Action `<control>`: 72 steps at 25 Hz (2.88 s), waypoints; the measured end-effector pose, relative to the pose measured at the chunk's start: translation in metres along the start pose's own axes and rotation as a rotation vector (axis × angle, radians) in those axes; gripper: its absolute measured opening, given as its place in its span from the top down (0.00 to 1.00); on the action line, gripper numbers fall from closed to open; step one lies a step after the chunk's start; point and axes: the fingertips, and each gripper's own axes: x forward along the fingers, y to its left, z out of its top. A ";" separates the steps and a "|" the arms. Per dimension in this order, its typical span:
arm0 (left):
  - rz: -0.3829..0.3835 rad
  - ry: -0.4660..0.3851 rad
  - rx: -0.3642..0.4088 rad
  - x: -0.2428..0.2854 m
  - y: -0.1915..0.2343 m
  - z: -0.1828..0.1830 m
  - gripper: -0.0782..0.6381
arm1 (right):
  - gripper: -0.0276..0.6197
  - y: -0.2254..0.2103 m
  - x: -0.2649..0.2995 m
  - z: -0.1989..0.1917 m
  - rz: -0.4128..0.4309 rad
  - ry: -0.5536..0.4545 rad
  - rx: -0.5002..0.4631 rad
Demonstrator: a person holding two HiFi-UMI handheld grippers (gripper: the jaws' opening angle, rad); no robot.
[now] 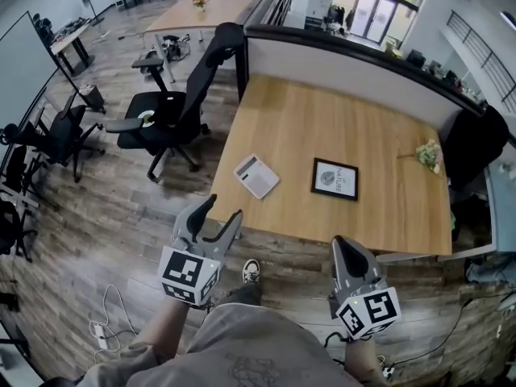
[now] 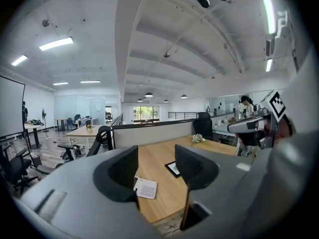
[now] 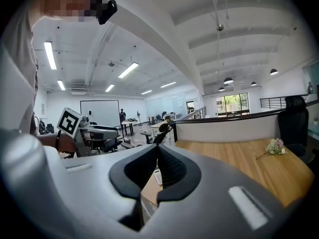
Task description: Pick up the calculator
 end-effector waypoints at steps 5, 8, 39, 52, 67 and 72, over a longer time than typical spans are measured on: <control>-0.015 0.027 -0.016 0.033 0.044 -0.007 0.57 | 0.94 -0.005 0.060 0.000 0.006 0.032 0.045; -0.015 0.034 -0.026 0.049 0.067 -0.008 0.57 | 0.94 -0.006 0.089 0.001 0.012 0.053 0.051; -0.015 0.334 -0.122 0.183 0.142 -0.117 0.57 | 0.94 -0.058 0.236 -0.045 0.131 0.233 0.152; -0.077 0.524 -0.485 0.250 0.149 -0.238 0.57 | 0.94 -0.087 0.275 -0.109 0.147 0.379 0.206; -0.104 0.653 -0.667 0.278 0.139 -0.314 0.70 | 0.94 -0.088 0.265 -0.154 0.149 0.482 0.251; -0.126 0.643 -0.670 0.276 0.136 -0.309 0.74 | 0.94 -0.089 0.259 -0.158 0.148 0.491 0.244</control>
